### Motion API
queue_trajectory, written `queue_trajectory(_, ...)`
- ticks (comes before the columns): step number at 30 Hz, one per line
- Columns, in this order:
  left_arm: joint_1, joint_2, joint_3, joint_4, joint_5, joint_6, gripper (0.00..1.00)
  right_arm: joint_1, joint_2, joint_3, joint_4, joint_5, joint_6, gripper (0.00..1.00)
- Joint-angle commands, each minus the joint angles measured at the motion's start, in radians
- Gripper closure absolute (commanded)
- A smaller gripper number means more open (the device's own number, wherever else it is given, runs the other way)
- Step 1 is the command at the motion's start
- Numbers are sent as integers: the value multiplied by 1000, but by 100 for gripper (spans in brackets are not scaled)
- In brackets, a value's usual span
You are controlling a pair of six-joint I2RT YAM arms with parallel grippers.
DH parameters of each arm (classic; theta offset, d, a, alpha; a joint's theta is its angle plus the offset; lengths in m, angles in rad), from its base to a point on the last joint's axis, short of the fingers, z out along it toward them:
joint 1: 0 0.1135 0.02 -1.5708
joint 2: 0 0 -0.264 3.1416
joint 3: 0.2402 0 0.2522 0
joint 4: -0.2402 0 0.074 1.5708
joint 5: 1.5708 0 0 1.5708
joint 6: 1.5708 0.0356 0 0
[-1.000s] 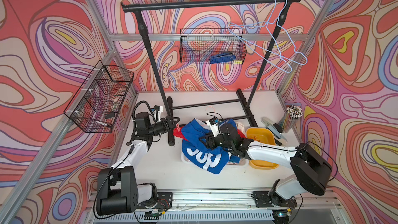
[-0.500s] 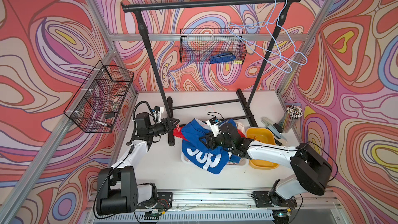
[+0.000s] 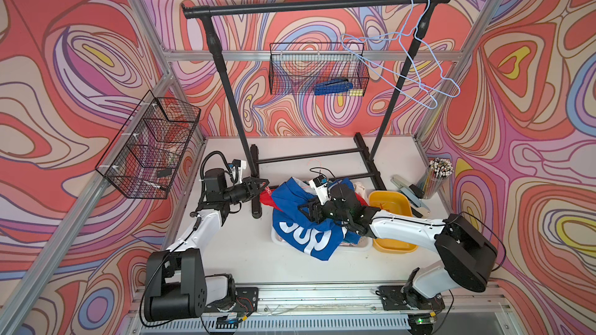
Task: Remove the clothespins securing jackets to the hanger
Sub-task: Remove the clothespin from the hanger.
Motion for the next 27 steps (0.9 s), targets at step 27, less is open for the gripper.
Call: queue_trajectory(27, -241, -161, 408, -552, -467, 206, 99, 30, -154, 189, -471, 230, -93, 19)
